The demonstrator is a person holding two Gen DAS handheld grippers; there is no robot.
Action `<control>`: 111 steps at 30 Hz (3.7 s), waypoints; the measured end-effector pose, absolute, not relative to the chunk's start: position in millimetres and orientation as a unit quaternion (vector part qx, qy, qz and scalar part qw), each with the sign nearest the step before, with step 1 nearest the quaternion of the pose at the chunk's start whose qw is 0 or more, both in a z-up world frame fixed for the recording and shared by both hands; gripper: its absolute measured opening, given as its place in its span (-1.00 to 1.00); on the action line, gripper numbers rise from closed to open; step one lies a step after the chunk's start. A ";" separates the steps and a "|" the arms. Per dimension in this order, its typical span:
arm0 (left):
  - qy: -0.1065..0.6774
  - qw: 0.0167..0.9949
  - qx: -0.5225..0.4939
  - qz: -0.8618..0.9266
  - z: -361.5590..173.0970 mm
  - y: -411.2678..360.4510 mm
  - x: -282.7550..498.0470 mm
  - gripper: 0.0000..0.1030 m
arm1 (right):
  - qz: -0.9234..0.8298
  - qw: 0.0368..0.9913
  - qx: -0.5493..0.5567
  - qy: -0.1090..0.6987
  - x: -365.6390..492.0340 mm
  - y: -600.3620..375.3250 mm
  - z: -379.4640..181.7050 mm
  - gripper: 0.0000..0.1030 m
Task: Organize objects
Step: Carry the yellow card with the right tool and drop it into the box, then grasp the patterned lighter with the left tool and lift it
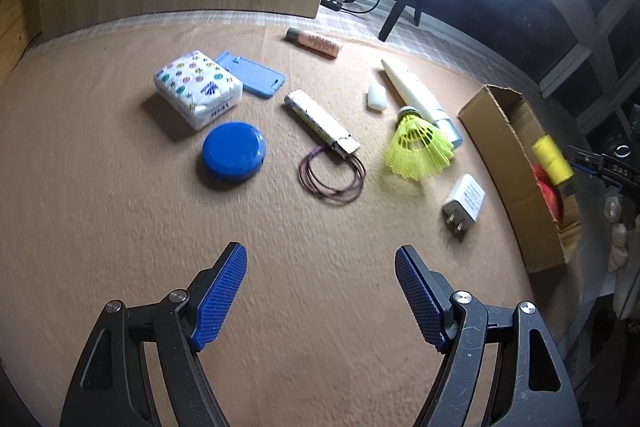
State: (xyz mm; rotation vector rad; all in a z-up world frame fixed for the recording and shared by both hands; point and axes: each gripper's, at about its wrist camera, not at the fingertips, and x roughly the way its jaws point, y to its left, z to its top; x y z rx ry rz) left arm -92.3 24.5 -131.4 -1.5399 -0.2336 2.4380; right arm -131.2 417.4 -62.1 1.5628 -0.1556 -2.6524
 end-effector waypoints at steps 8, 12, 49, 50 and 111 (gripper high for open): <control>-0.058 0.121 -0.533 0.836 -138.8 29.7 -120.9 0.42 | -0.869 0.018 0.491 -0.057 -122.4 418.4 -53.0 0.25; -0.052 0.122 -0.537 0.833 -143.1 35.3 -134.4 0.30 | -0.873 0.032 0.483 -0.069 -110.7 407.2 -45.0 0.25; 0.014 0.168 -0.569 0.805 -178.4 59.7 -137.6 -0.62 | -0.832 0.183 0.514 -0.098 -90.2 275.1 -74.2 0.25; 0.013 0.170 -0.568 0.805 -178.7 58.9 -131.2 -0.63 | -0.831 0.185 0.516 -0.097 -91.0 272.4 -75.8 0.25; -0.058 0.108 -0.561 0.819 -146.8 55.3 -191.6 0.04 | -0.805 0.207 0.548 -0.097 -61.8 235.8 -106.9 0.25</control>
